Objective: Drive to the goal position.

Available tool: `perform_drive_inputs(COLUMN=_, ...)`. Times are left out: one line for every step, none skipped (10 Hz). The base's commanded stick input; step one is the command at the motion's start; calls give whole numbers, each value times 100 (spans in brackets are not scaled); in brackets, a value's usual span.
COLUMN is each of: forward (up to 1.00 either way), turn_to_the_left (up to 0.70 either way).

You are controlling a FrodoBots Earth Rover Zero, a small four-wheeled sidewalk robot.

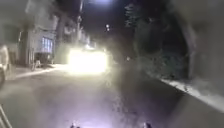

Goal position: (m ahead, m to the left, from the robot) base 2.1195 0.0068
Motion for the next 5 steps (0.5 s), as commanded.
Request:
perform_drive_inputs(forward=70, turn_to_the_left=0)
perform_drive_inputs(forward=70, turn_to_the_left=0)
perform_drive_inputs(forward=70, turn_to_the_left=0)
perform_drive_inputs(forward=70, turn_to_the_left=0)
perform_drive_inputs(forward=70, turn_to_the_left=0)
